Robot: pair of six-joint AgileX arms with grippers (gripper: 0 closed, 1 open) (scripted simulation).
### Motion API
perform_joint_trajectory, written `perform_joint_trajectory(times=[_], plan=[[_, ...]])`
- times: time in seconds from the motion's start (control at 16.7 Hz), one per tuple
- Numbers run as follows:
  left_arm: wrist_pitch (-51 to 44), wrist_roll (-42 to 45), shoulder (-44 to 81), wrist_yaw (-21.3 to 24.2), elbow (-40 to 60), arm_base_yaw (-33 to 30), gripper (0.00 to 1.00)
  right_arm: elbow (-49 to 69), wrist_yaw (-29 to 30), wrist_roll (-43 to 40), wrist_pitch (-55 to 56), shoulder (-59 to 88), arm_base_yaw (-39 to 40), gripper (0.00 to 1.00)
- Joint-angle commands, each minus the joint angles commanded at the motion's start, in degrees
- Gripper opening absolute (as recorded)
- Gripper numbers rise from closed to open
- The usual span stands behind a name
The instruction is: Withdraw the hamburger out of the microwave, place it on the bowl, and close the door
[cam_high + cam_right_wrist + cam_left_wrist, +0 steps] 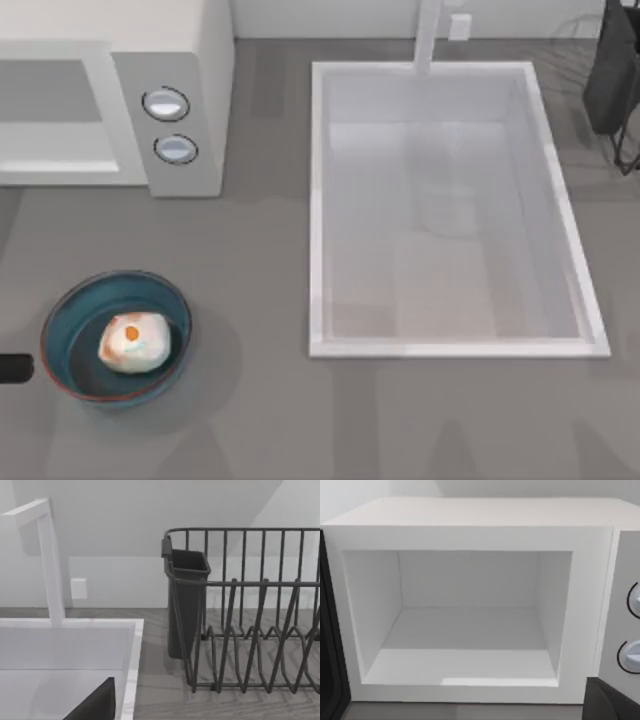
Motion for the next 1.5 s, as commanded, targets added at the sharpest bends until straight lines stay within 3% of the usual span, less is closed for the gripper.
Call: perform_joint_trajectory(times=[0.48, 0.84, 1.02, 1.32, 1.5], plan=[[1.0, 0.0, 1.0, 1.0, -0.2, 1.0, 0.0, 0.0, 0.0, 0.0, 0.0, 0.0, 0.0, 1.0], [12.2, 0.2, 10.5, 13.6, -1.7, 13.6, 0.0, 0.0, 0.0, 0.0, 0.0, 0.0, 0.0, 1.0], [15.4, 0.2, 13.3, 17.2, -2.2, 17.1, 0.0, 0.0, 0.0, 0.0, 0.0, 0.0, 0.0, 1.0], [15.2, 0.3, 13.2, 16.8, -1.9, 16.8, 0.0, 0.0, 0.0, 0.0, 0.0, 0.0, 0.0, 1.0], [13.7, 0.3, 13.2, 13.1, -0.4, 13.1, 0.0, 0.0, 0.0, 0.0, 0.0, 0.0, 0.0, 1.0]])
